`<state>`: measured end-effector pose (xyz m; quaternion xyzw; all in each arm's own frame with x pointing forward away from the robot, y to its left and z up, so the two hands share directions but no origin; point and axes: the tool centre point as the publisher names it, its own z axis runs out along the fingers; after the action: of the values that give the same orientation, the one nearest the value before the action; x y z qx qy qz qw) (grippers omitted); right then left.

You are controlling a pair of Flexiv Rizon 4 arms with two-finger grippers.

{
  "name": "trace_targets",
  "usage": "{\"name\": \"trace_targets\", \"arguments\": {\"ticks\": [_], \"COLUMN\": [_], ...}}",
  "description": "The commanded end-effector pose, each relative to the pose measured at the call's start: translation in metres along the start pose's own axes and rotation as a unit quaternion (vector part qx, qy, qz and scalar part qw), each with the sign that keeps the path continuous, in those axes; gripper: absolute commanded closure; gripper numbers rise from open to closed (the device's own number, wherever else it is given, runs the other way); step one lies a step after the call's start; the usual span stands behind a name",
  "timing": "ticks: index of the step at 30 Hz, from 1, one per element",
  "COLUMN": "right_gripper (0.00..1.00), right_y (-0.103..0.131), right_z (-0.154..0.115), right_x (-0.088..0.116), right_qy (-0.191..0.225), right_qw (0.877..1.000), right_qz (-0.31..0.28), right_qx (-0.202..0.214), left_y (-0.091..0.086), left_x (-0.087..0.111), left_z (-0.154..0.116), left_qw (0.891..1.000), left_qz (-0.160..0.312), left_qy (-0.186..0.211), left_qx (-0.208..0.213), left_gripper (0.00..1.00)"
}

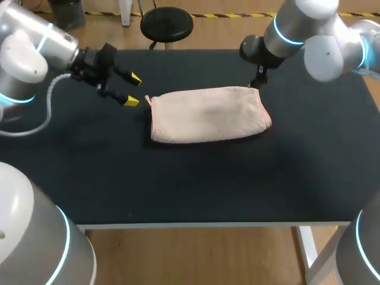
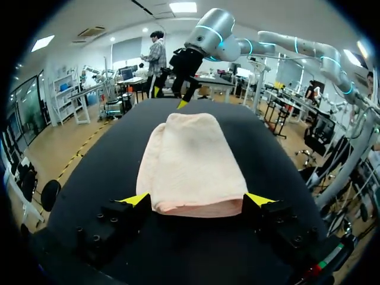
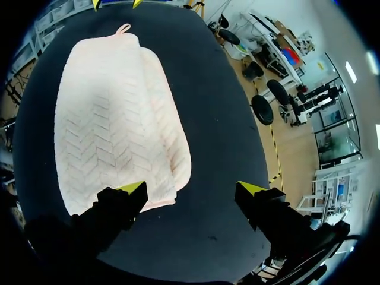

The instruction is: Fold the towel

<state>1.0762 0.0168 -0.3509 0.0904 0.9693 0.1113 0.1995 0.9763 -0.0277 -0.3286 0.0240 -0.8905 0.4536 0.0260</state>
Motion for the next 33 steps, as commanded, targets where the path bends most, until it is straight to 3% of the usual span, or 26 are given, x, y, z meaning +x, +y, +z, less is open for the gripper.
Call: {"name": "trace_targets", "arguments": {"ticks": [1, 15, 18, 20, 22, 24, 26, 28, 33], "right_gripper": [0.00, 0.00, 0.00, 0.00, 0.00, 0.00, 0.00, 0.00, 0.00], "right_y": [-0.001, -0.001, 0.006, 0.009, 0.009, 0.006, 0.003, -0.001, -0.009], "right_z": [-0.006, -0.006, -0.004, -0.004, -0.006, -0.007, -0.010, -0.014, -0.022], "right_x": [0.000, 0.000, 0.007, 0.009, 0.006, 0.002, 0.003, 0.002, 0.001], "right_qy": [0.008, 0.008, 0.007, 0.004, -0.003, -0.011, -0.022, -0.003, 0.011], "right_qw": [0.999, 0.999, 0.991, 0.971, 0.936, 0.896, 0.871, 0.845, 0.814], "right_qz": [-0.033, -0.033, 0.088, 0.187, 0.297, 0.392, 0.435, 0.476, 0.520], "right_qx": [-0.014, -0.014, -0.096, -0.146, -0.189, -0.207, -0.226, -0.244, -0.260], "left_y": [0.002, 0.002, 0.002, 0.002, 0.002, 0.002, 0.002, 0.002, 0.002], "left_x": [0.003, 0.003, 0.003, 0.003, 0.003, 0.003, 0.003, 0.003, 0.003], "left_z": [0.001, 0.001, 0.001, 0.001, 0.001, 0.001, 0.001, 0.001, 0.001], "left_qw": [1.000, 1.000, 1.000, 1.000, 1.000, 1.000, 1.000, 1.000, 1.000], "left_qz": [0.001, 0.001, 0.001, 0.001, 0.001, 0.001, 0.001, 0.001, 0.001], "left_qy": [-0.009, -0.009, -0.009, -0.009, -0.009, -0.009, -0.009, -0.009, -0.009], "left_qx": [-0.009, -0.009, -0.009, -0.009, -0.009, -0.009, -0.009, -0.009, -0.009], "left_gripper": [0.00, 0.00, 0.00, 0.00, 0.00, 0.00, 0.00, 0.00, 0.00]}}
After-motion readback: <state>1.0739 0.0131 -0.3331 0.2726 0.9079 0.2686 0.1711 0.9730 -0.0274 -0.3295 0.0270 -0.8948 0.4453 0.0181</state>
